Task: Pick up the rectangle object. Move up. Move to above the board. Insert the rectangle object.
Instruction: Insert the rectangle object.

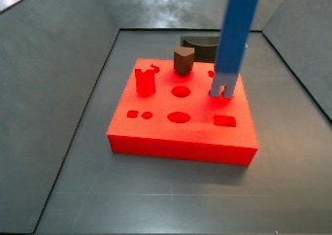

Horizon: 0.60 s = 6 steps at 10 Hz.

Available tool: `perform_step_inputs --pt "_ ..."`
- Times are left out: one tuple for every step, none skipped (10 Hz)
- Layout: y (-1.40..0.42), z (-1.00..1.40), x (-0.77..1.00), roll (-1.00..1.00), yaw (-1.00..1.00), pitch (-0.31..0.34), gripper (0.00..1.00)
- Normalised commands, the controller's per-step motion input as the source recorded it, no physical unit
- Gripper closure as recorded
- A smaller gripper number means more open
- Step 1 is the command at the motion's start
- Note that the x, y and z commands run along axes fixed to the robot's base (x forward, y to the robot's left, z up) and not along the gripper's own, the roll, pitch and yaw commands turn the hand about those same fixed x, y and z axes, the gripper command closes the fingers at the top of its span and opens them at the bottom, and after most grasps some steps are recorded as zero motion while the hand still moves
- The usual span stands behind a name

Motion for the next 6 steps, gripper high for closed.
perform_step_inputs --pt "-0.37 -0.34 0.22 0.18 0.00 0.000 1.00" --pt "-0.11 -0.18 0.04 0.00 0.00 0.000 1.00" --pt "-0.03 -0.05 0.00 0.00 0.00 -0.023 1.00" --pt "0.00 -0.11 -0.07 0.01 0.00 -0.063 1.00" --pt "0.00 -0.36 -0.06 0.10 0.06 -0.071 1.00" --pt "-0.04 -0.48 0.00 0.13 0.06 -0.077 1.00"
